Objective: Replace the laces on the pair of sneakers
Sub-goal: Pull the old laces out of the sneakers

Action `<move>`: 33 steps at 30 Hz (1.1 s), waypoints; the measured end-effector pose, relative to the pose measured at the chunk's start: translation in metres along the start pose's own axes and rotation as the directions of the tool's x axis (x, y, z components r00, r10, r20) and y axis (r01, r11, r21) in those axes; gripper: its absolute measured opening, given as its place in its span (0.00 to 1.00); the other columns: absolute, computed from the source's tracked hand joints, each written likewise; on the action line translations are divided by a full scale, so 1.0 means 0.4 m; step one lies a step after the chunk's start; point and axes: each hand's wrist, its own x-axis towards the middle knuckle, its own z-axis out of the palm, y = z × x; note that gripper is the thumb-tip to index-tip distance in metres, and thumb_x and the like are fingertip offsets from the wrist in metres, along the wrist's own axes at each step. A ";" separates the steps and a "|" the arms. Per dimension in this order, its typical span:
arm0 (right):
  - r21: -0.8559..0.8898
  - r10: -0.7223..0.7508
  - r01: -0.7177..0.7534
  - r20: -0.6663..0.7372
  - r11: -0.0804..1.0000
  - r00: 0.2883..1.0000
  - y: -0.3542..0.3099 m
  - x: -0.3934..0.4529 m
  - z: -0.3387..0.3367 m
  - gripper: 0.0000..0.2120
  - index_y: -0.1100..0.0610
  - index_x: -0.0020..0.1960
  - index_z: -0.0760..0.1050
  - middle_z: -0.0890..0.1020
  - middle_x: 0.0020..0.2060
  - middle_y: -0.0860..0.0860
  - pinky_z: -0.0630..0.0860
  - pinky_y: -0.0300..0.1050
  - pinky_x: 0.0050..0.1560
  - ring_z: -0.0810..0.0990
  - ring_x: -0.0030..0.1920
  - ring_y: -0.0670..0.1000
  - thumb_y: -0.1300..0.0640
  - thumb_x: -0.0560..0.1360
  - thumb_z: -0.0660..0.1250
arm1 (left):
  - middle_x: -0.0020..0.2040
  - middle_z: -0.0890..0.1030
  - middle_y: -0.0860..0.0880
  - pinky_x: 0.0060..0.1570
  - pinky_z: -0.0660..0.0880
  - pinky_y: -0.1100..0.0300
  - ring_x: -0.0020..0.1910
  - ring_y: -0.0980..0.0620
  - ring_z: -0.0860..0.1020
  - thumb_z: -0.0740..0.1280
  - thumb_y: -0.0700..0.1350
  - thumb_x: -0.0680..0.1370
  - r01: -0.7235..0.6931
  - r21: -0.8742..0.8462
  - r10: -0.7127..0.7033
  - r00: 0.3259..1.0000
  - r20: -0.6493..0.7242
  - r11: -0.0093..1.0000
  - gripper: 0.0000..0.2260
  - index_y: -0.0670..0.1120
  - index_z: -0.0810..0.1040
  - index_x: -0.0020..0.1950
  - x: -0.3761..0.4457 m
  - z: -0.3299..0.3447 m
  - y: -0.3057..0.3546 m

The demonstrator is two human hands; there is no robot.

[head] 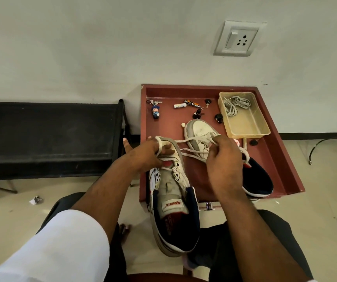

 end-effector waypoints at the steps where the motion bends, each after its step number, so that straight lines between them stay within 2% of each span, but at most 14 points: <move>1: 0.003 -0.002 0.001 0.030 1.000 1.000 -0.005 -0.004 -0.005 0.12 0.60 0.62 0.75 0.79 0.54 0.56 0.72 0.44 0.53 0.78 0.54 0.54 0.62 0.80 0.60 | 0.72 0.69 0.59 0.65 0.25 0.32 0.77 0.52 0.59 0.71 0.52 0.76 -0.010 -0.004 0.010 1.000 -0.015 1.000 0.16 0.63 0.77 0.63 -0.003 0.000 0.001; 4: -0.115 0.041 -0.008 0.296 0.993 0.954 -0.026 -0.031 0.003 0.24 0.53 0.74 0.64 0.68 0.69 0.56 0.73 0.44 0.59 0.76 0.61 0.54 0.60 0.79 0.64 | 0.65 0.77 0.60 0.70 0.31 0.35 0.71 0.54 0.68 0.74 0.54 0.73 -0.011 0.009 0.012 0.989 -0.151 1.000 0.12 0.61 0.81 0.56 -0.015 -0.009 0.003; 6: -0.134 -0.021 0.070 0.335 0.989 0.942 -0.039 -0.043 0.012 0.32 0.48 0.76 0.58 0.58 0.75 0.54 0.75 0.44 0.57 0.77 0.61 0.54 0.59 0.77 0.67 | 0.54 0.81 0.59 0.73 0.43 0.37 0.64 0.54 0.73 0.75 0.55 0.71 0.042 0.036 -0.032 0.967 -0.253 0.998 0.07 0.58 0.81 0.47 -0.024 -0.021 -0.002; 9: 0.028 -0.181 0.186 0.410 0.982 0.894 -0.041 -0.038 0.044 0.24 0.48 0.69 0.72 0.70 0.67 0.48 0.75 0.46 0.60 0.76 0.60 0.50 0.51 0.74 0.72 | 0.44 0.80 0.58 0.67 0.59 0.44 0.55 0.53 0.75 0.76 0.57 0.70 0.135 0.090 -0.108 0.960 -0.260 0.987 0.10 0.56 0.77 0.39 -0.043 -0.033 -0.010; 11: 0.134 -0.151 0.089 0.585 0.987 0.797 -0.035 -0.036 0.058 0.22 0.49 0.61 0.79 0.75 0.60 0.46 0.72 0.45 0.62 0.74 0.60 0.47 0.47 0.69 0.76 | 0.43 0.80 0.56 0.64 0.60 0.46 0.53 0.52 0.75 0.75 0.56 0.71 0.157 0.085 -0.136 0.969 -0.208 0.984 0.09 0.55 0.77 0.39 -0.053 -0.027 -0.012; 13: 0.164 -0.129 0.029 0.642 0.986 0.756 -0.025 -0.033 0.069 0.21 0.48 0.58 0.81 0.77 0.58 0.45 0.73 0.44 0.62 0.76 0.59 0.46 0.50 0.65 0.78 | 0.44 0.80 0.55 0.64 0.59 0.47 0.52 0.52 0.75 0.73 0.55 0.73 0.163 0.092 -0.145 0.973 -0.178 0.982 0.08 0.54 0.78 0.41 -0.051 -0.023 -0.016; 17: 0.186 -0.094 -0.033 0.636 0.982 0.766 -0.018 -0.030 0.075 0.19 0.46 0.56 0.82 0.81 0.54 0.43 0.74 0.36 0.41 0.77 0.38 0.36 0.57 0.66 0.76 | 0.44 0.78 0.54 0.62 0.59 0.47 0.50 0.52 0.76 0.67 0.55 0.78 0.164 0.251 -0.122 0.977 -0.175 0.954 0.07 0.54 0.75 0.43 -0.050 -0.032 -0.027; 19: 0.200 -0.085 -0.056 0.630 0.978 0.772 -0.010 -0.029 0.079 0.18 0.43 0.54 0.82 0.83 0.52 0.45 0.78 0.43 0.38 0.80 0.37 0.43 0.56 0.66 0.75 | 0.44 0.76 0.54 0.60 0.59 0.47 0.50 0.51 0.76 0.64 0.52 0.80 0.177 0.285 -0.111 0.966 -0.233 0.942 0.07 0.55 0.74 0.42 -0.065 -0.047 -0.035; 21: 0.214 -0.064 -0.089 0.620 0.973 0.782 0.004 -0.025 0.079 0.16 0.41 0.52 0.82 0.85 0.47 0.51 0.78 0.47 0.37 0.80 0.35 0.52 0.55 0.66 0.74 | 0.44 0.76 0.53 0.56 0.60 0.48 0.47 0.51 0.75 0.63 0.49 0.80 0.278 0.238 -0.160 0.894 -0.419 0.930 0.06 0.55 0.76 0.44 -0.088 -0.093 -0.061; 24: 0.237 -0.037 -0.137 0.608 0.962 0.793 0.018 -0.021 0.080 0.13 0.40 0.47 0.81 0.82 0.32 0.53 0.68 0.39 0.28 0.69 0.26 0.48 0.56 0.67 0.73 | 0.47 0.79 0.49 0.51 0.60 0.48 0.45 0.47 0.75 0.66 0.44 0.78 0.432 0.023 -0.299 0.661 -0.688 0.902 0.05 0.54 0.80 0.48 -0.155 -0.189 -0.138; 26: 0.270 -0.046 -0.147 0.599 0.951 0.800 0.010 -0.021 0.078 0.15 0.37 0.43 0.79 0.74 0.24 0.47 0.63 0.37 0.24 0.65 0.24 0.47 0.59 0.68 0.73 | 0.57 0.77 0.44 0.58 0.63 0.43 0.54 0.40 0.75 0.70 0.46 0.77 0.468 -0.162 -0.427 0.541 -0.725 0.869 0.09 0.51 0.79 0.57 -0.197 -0.223 -0.161; 27: 0.275 -0.054 -0.138 0.592 0.951 0.804 0.005 -0.020 0.080 0.16 0.37 0.42 0.77 0.72 0.22 0.45 0.62 0.36 0.23 0.63 0.22 0.46 0.59 0.68 0.72 | 0.64 0.73 0.41 0.61 0.64 0.39 0.61 0.37 0.72 0.72 0.48 0.76 0.510 -0.198 -0.489 0.536 -0.688 0.837 0.20 0.50 0.74 0.66 -0.209 -0.221 -0.149; 30: 0.253 -0.060 -0.112 0.585 0.961 0.809 -0.005 -0.019 0.084 0.17 0.37 0.45 0.78 0.72 0.22 0.44 0.64 0.34 0.23 0.65 0.21 0.43 0.59 0.67 0.73 | 0.77 0.52 0.42 0.66 0.63 0.35 0.70 0.34 0.63 0.74 0.41 0.72 0.535 -0.009 -0.463 0.722 -0.515 0.845 0.44 0.57 0.49 0.79 -0.222 -0.168 -0.066; 33: 0.245 -0.059 -0.111 0.594 0.963 0.802 0.003 -0.020 0.087 0.17 0.44 0.54 0.82 0.77 0.31 0.37 0.71 0.33 0.31 0.79 0.33 0.47 0.59 0.68 0.73 | 0.79 0.49 0.52 0.68 0.60 0.43 0.73 0.41 0.57 0.68 0.36 0.73 0.377 0.182 -0.277 0.867 -0.414 0.908 0.40 0.63 0.55 0.77 -0.214 -0.118 0.028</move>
